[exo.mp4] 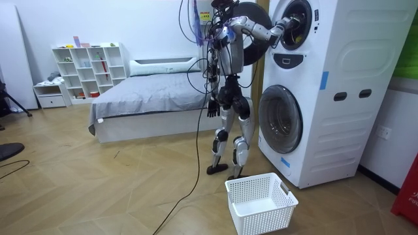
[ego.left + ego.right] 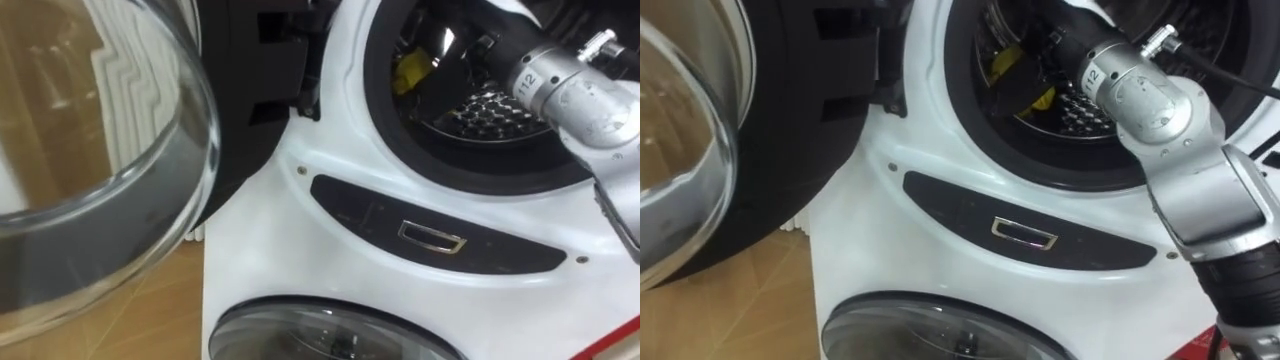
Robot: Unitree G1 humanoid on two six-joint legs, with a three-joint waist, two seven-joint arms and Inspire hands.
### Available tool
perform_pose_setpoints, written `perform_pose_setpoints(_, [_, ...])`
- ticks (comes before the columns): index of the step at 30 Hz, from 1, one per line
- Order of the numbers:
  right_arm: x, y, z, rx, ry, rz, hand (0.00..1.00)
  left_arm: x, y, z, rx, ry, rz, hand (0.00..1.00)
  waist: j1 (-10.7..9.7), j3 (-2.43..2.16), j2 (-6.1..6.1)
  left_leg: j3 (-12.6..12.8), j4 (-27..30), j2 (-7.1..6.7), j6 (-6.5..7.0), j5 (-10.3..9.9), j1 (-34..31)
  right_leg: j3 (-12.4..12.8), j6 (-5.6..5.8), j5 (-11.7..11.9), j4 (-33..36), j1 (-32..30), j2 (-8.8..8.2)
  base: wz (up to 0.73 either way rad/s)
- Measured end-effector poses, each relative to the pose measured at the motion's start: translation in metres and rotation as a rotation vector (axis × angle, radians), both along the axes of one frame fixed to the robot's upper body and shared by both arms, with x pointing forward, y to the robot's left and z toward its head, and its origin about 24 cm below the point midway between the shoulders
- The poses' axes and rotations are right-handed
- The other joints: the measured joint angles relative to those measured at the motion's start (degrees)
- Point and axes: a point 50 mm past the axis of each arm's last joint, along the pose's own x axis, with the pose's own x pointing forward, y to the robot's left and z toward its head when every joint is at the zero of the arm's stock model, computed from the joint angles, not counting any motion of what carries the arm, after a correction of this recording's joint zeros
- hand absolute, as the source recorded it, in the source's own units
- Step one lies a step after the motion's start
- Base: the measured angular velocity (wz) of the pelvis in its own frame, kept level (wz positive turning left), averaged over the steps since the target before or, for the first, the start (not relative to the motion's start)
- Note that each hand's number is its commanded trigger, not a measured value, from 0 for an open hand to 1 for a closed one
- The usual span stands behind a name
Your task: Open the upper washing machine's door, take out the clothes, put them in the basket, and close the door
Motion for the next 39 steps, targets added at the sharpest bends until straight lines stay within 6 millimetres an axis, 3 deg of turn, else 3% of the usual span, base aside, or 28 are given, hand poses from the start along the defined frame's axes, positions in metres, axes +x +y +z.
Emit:
perform_pose_setpoints(7, [0.011,-0.026,-0.016,0.006,0.116,-0.053,0.00,0.002,-0.001,0.001,-0.007,-0.010,0.022,0.00,-0.27,0.28,0.42,-2.13,0.50,-0.05,0.02,0.00,0.19,-1.52,-0.03,0.02,-1.29,1.85,-0.48,0.17])
perform_pose_setpoints(13, [0.019,-0.052,-0.031,0.130,0.233,-0.082,0.00,0.001,-0.001,0.001,-0.004,-0.004,0.032,0.00,-0.53,0.27,0.64,-4.49,0.95,-0.16,0.00,0.03,0.06,-3.66,-0.03,0.02,-1.94,3.11,-0.75,0.21])
perform_pose_setpoints(17, [0.022,-0.074,-0.045,0.188,0.315,-0.156,0.00,0.000,-0.002,0.001,-0.015,-0.004,0.054,0.00,0.03,0.26,0.71,-4.62,1.26,-0.14,-0.02,0.02,0.07,-4.67,-0.03,0.02,-2.00,3.45,-0.81,0.07])
perform_pose_setpoints(23, [0.025,-0.085,-0.051,0.220,0.394,-0.174,0.00,-0.003,-0.007,-0.002,-0.057,-0.002,0.093,0.00,-0.13,0.22,2.02,-4.60,1.29,-0.15,-0.03,0.02,-0.12,-4.90,-0.03,0.01,-2.06,3.36,-0.91,0.00])
perform_pose_setpoints(24, [0.026,-0.086,-0.051,0.223,0.399,-0.173,0.38,-0.002,-0.007,-0.002,-0.059,-0.003,0.095,0.00,-0.14,0.19,2.04,-4.65,1.29,-0.15,-0.04,0.03,-0.14,-5.01,-0.03,0.01,-2.06,3.35,-0.91,0.06])
perform_pose_setpoints(26, [0.027,-0.091,-0.051,0.243,0.418,-0.185,1.00,-0.001,-0.007,-0.002,-0.063,-0.016,0.112,0.00,-0.13,0.10,1.98,-4.95,1.35,-0.11,-0.07,0.05,-0.27,-5.36,-0.05,0.00,-2.07,3.33,-0.90,0.07])
perform_pose_setpoints(30, [0.027,-0.095,-0.056,0.259,0.444,-0.194,1.00,0.004,-0.006,-0.001,-0.060,-0.033,0.122,0.00,-0.10,-0.38,1.68,-5.16,1.46,-0.15,-0.06,0.05,-0.41,-5.99,-0.05,0.00,-2.12,3.33,-1.00,0.02])
perform_pose_setpoints(39, [0.027,-0.094,-0.059,0.249,0.474,-0.176,1.00,0.018,-0.005,0.001,-0.054,-0.077,0.106,0.00,0.09,-0.70,2.32,-5.13,1.49,-0.15,-0.05,0.05,0.13,-5.94,-0.07,0.05,-2.79,4.20,-1.06,0.00])
